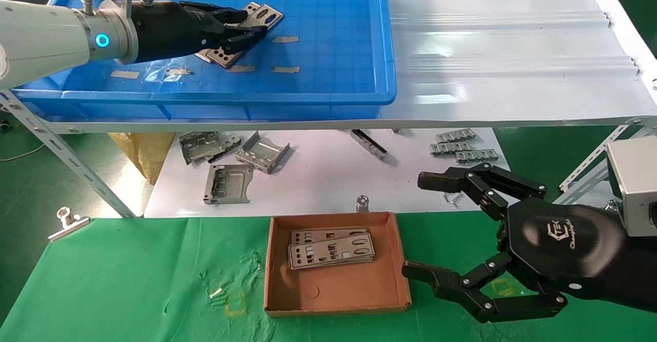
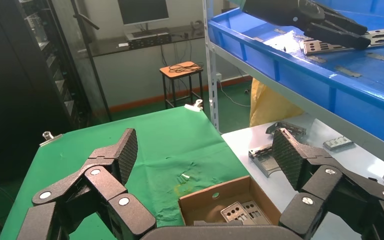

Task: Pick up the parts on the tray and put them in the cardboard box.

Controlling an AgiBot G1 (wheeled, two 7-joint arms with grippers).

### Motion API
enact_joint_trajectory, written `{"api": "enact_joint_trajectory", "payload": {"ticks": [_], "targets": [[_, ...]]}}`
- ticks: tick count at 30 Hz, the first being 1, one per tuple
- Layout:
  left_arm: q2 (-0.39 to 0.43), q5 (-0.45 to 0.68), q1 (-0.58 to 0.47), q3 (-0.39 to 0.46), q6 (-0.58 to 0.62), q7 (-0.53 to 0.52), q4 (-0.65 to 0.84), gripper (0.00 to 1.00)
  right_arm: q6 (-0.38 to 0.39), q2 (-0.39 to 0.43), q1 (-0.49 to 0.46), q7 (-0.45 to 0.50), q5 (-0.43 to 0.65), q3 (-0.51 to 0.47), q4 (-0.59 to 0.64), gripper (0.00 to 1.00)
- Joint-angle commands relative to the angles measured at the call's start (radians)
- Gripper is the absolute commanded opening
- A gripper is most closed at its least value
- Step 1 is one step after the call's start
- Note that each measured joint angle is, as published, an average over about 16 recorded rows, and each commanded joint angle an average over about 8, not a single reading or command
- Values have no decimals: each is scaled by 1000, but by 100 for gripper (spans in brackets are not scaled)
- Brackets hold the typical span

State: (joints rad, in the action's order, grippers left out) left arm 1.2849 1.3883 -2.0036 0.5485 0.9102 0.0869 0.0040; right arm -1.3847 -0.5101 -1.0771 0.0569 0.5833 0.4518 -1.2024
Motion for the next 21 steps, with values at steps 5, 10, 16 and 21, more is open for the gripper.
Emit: {"api": "enact_joint_trajectory", "payload": {"ticks": [5, 10, 16, 21], "targets": [[-5, -6, -6, -4, 5, -3, -5, 0, 0, 0, 0, 0, 0, 0, 0, 100], [-15, -18, -18, -13, 17, -2, -12, 0, 0, 0, 0, 0, 0, 0, 0, 100], [-34, -42, -42, -29, 57, 9, -32, 0, 0, 0, 0, 0, 0, 0, 0, 100], [-63, -65, -64, -43, 196, 28, -59, 0, 0, 0, 0, 0, 0, 0, 0, 100]]}}
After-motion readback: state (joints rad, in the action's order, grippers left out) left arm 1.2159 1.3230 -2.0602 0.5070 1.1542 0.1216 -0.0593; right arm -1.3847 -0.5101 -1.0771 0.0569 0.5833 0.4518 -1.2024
